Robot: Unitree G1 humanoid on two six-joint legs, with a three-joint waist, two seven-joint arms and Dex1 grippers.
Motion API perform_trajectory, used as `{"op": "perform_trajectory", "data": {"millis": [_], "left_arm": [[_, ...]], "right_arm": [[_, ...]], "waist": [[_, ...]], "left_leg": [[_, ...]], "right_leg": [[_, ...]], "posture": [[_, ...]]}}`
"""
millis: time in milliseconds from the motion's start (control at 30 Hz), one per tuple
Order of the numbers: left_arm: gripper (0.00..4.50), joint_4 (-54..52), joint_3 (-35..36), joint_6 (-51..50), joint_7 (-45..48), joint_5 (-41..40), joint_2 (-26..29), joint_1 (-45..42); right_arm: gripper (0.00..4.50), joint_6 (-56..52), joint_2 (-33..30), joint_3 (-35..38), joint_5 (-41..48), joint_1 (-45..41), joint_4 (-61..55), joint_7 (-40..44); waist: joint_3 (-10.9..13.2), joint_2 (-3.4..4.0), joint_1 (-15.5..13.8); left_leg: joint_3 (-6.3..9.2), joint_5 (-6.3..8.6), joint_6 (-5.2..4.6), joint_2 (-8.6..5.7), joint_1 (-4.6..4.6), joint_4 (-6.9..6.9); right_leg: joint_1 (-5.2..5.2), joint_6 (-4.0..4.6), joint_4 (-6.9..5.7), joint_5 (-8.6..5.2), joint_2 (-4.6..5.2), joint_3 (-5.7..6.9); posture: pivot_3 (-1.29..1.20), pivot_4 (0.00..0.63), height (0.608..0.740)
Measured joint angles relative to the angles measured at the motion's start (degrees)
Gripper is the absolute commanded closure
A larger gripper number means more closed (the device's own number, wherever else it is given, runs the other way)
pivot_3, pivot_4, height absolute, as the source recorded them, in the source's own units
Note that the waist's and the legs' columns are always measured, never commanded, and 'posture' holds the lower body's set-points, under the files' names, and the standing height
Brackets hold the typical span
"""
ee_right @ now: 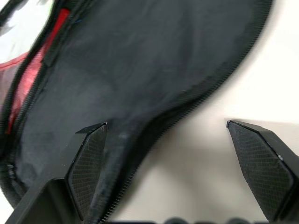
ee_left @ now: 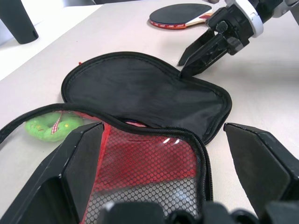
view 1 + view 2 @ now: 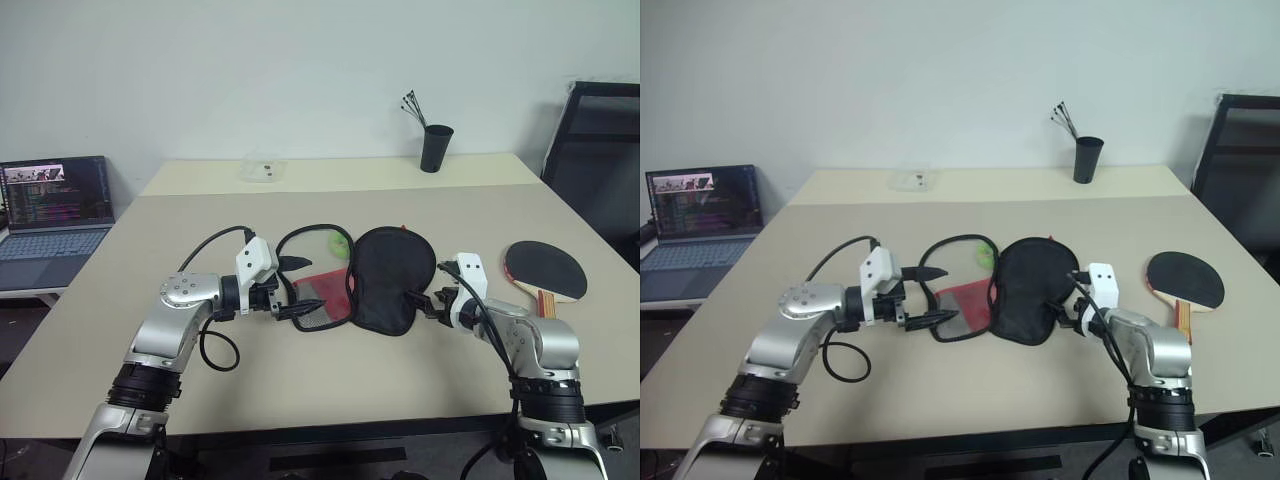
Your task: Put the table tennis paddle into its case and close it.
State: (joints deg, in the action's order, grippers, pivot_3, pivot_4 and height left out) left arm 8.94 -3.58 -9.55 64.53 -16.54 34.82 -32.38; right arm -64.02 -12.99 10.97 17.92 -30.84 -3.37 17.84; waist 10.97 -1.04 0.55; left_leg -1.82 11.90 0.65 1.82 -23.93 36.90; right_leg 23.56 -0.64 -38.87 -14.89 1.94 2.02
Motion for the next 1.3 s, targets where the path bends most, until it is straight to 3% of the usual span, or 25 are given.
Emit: {"op": "perform_trajectory", "data": {"millis": [267, 300, 400, 600, 733, 1133, 1300], "left_arm": [[0.0, -0.01, 0.01, 0.01, -0.42, 0.1, 0.03, 0.08], [0.0, -0.01, 0.01, 0.01, -0.5, 0.13, 0.03, 0.1], [0.0, -0.04, 0.03, 0.01, -0.93, 0.17, 0.03, 0.18], [0.0, -0.12, 0.59, -0.39, -1.33, -0.46, 0.03, 0.47], [0.0, -2.14, 1.62, -4.37, -1.58, -3.06, -0.14, 0.44], [0.0, -4.56, 1.76, -6.58, -2.66, -3.69, -0.09, 0.26], [0.0, -4.89, 1.76, -6.72, -2.73, -3.69, -0.04, 0.27]], "right_arm": [[0.02, 2.44, 1.95, -4.33, 0.26, -0.28, 0.43, -0.35], [0.19, 3.0, 2.08, -4.84, 0.15, -0.29, 0.61, -0.4], [0.93, 4.24, 2.19, -5.9, -0.14, -0.39, 1.27, -0.47], [3.06, 4.56, 1.42, -5.54, 0.17, -2.16, 2.43, -0.31], [4.47, 3.69, -2.81, -5.46, 1.27, -4.06, 5.6, 2.27], [4.47, 8.24, -15.72, -6.06, -0.22, -11.59, 23.62, 12.22], [4.47, 11.26, -16.98, -8.05, -1.64, -13.43, 28.71, 15.19]], "waist": [[0.0, 0.0, 0.02], [0.0, 0.0, 0.02], [0.0, 0.0, 0.01], [0.0, 0.0, 0.0], [0.01, 0.0, -0.01], [0.01, -0.02, -0.07], [0.02, -0.02, 0.04]], "left_leg": [[0.0, 0.0, 0.0, 0.01, 0.0, 0.0], [0.0, 0.0, 0.0, 0.01, -0.01, 0.0], [0.0, 0.0, 0.0, 0.01, -0.01, 0.0], [0.01, 0.0, 0.0, 0.03, -0.01, 0.0], [-0.01, 0.0, 0.0, 0.01, -0.05, 0.0], [-0.02, 0.0, 0.0, -0.07, -0.07, -0.07], [-0.02, 0.01, 0.0, -0.06, -0.07, -0.07]], "right_leg": [[0.0, 0.0, 0.02, 0.0, -0.02, 0.0], [0.0, 0.0, 0.02, 0.0, -0.02, -0.01], [0.0, 0.0, 0.02, 0.0, -0.01, -0.01], [0.0, 0.0, 0.02, 0.0, 0.0, 0.0], [0.01, 0.0, 0.06, 0.0, 0.04, -0.01], [0.01, 0.0, 0.19, 0.0, 0.03, 0.01], [0.01, 0.0, 0.19, 0.0, 0.0, 0.01]], "posture": [[0.0, 0.15, 0.74], [0.0, 0.15, 0.74], [0.0, 0.15, 0.74], [0.0, 0.15, 0.74], [0.0, 0.15, 0.74], [0.0, 0.15, 0.74], [0.0, 0.15, 0.74]]}}
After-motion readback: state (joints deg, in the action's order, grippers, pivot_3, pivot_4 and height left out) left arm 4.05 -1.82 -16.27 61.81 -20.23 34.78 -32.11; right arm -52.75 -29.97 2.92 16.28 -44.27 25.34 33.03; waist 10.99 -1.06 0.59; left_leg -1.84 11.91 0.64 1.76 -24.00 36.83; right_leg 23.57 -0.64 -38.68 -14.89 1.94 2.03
